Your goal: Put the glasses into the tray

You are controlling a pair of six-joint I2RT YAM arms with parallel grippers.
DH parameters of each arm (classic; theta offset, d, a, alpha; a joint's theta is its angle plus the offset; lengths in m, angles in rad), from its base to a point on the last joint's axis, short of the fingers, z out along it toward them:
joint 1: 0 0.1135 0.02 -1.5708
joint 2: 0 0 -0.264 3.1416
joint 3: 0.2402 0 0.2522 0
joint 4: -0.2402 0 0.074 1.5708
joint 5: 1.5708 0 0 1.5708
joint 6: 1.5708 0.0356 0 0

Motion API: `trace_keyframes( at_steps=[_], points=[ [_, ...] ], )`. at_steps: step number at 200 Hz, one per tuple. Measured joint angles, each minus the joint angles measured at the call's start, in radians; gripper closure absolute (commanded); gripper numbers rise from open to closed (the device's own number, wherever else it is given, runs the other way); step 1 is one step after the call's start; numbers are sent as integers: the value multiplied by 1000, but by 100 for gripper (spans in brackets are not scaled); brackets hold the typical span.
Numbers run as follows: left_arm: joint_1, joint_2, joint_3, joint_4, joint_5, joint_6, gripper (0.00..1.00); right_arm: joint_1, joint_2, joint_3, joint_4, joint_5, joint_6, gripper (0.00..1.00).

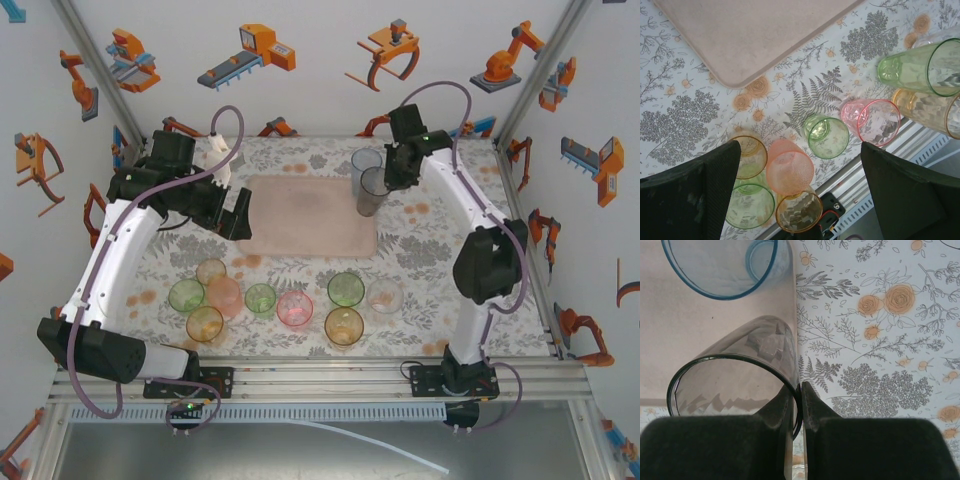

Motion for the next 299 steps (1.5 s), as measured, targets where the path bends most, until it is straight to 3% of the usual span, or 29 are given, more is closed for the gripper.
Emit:
trace_keyframes(
  at_steps=[172,299],
  points=[
    [8,0,-5,8,47,-1,3,20,134,62,-8,5,-3,98],
    [8,0,-9,16,51,-4,3,26,138,72,-27,16,-7,92]
  ],
)
